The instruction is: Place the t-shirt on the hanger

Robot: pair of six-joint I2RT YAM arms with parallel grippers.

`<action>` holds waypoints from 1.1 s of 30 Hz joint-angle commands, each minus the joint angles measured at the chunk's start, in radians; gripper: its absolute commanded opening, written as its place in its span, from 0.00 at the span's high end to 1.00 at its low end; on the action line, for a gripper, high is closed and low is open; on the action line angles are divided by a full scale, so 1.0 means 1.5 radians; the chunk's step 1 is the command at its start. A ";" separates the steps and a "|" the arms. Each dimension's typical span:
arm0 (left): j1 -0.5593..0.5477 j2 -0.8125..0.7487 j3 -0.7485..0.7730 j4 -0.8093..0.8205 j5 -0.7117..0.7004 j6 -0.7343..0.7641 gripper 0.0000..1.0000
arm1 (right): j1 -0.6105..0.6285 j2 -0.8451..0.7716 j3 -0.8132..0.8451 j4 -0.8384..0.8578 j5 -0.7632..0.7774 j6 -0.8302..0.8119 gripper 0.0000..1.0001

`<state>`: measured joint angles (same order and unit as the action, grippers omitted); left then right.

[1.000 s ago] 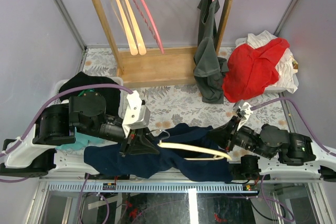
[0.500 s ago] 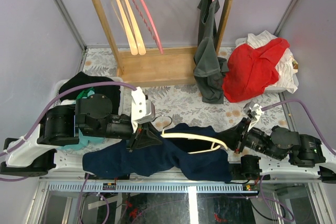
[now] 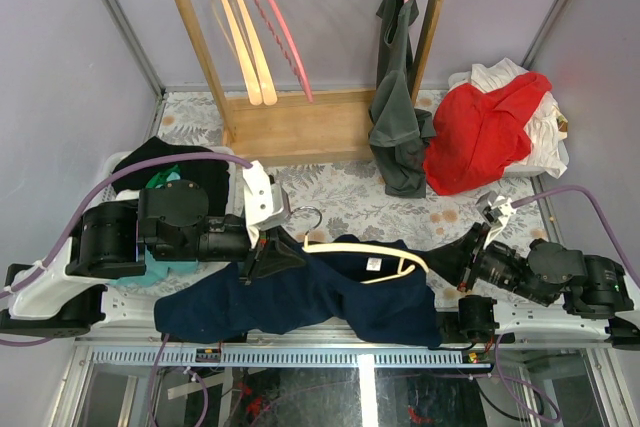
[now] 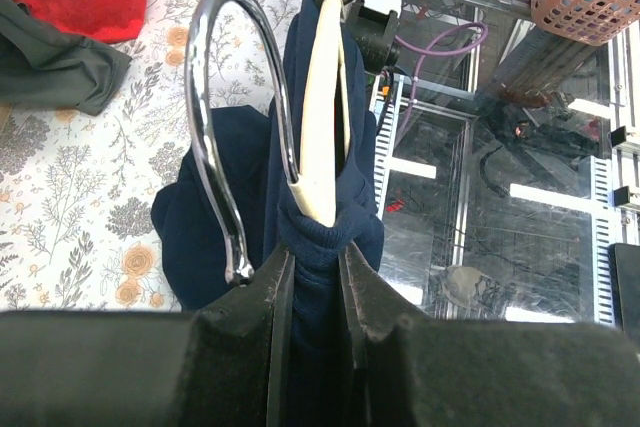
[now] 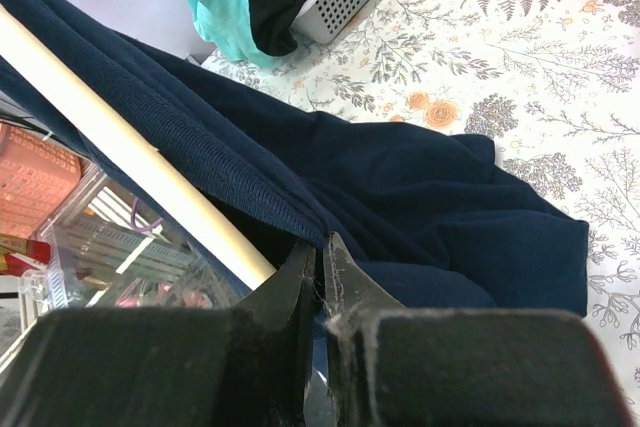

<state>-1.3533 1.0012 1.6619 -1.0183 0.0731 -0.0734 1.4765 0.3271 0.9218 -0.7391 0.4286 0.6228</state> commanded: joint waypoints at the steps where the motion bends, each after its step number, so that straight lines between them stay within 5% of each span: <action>1: 0.002 -0.031 0.024 0.015 -0.059 0.004 1.00 | -0.002 -0.022 0.042 -0.078 0.049 0.013 1.00; 23: 0.002 -0.026 0.001 -0.015 -0.103 -0.005 1.00 | -0.002 0.037 0.196 -0.110 0.045 -0.055 1.00; 33: 0.002 0.020 -0.009 0.023 -0.061 0.005 1.00 | -0.002 0.198 0.324 -0.041 0.014 -0.160 1.00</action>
<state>-1.3533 1.0218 1.6558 -1.0096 -0.0093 -0.0738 1.4765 0.5480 1.3346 -0.8948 0.4412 0.4820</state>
